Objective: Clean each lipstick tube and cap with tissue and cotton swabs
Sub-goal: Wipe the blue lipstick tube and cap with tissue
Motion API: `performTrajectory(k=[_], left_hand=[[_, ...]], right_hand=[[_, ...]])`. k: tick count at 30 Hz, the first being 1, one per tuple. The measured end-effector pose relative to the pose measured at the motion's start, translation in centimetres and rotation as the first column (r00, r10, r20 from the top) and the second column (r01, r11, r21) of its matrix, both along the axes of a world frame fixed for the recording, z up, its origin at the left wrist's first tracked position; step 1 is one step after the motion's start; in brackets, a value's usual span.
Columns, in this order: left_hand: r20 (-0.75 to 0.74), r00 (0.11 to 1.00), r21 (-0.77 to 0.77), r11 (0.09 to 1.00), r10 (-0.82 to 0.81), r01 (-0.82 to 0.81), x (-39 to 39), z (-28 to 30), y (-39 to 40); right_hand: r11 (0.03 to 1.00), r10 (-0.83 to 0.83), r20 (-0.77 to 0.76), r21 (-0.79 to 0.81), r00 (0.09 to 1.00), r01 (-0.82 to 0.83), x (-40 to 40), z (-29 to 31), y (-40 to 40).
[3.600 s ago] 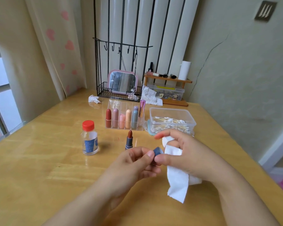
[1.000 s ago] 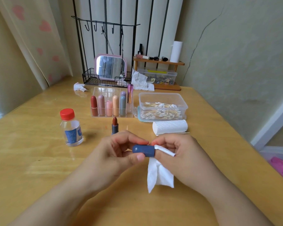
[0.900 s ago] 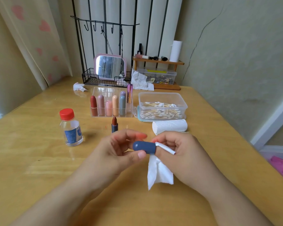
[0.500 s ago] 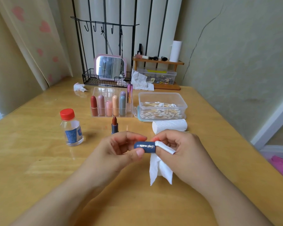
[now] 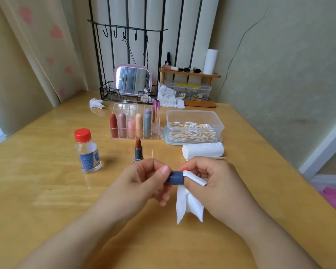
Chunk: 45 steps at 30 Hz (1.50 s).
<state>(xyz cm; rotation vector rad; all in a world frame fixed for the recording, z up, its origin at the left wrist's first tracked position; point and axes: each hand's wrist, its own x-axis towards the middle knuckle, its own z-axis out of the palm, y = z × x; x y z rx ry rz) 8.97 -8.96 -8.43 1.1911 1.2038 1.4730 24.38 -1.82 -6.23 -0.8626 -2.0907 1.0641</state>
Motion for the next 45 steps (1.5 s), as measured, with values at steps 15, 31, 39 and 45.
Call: performTrajectory(k=[15,31,39,45], left_hand=[[-0.806,0.480,0.082,0.869,0.346,-0.487,-0.9,-1.1,0.6],[-0.918,0.306,0.091,0.885,0.253,-0.458,-1.1,-2.1,0.9],[-0.877,0.329,0.249,0.916,0.351,-0.314,-1.2,-2.6,1.2],[-0.853,0.352,0.342,0.922,0.386,-0.181,-1.2,-3.1,1.4]], right_hand=[[0.971,-0.204,0.147,-0.094,0.968,0.219,-0.1,-3.5,3.8],[0.891,-0.338,0.370,0.421,0.865,0.169,-3.4,4.5,13.2],[0.936,-0.284,0.670,0.348,0.686,0.048,-6.4,4.2,19.0],[0.958,-0.235,0.726,0.286,0.646,0.027,-8.3,2.6,21.2]])
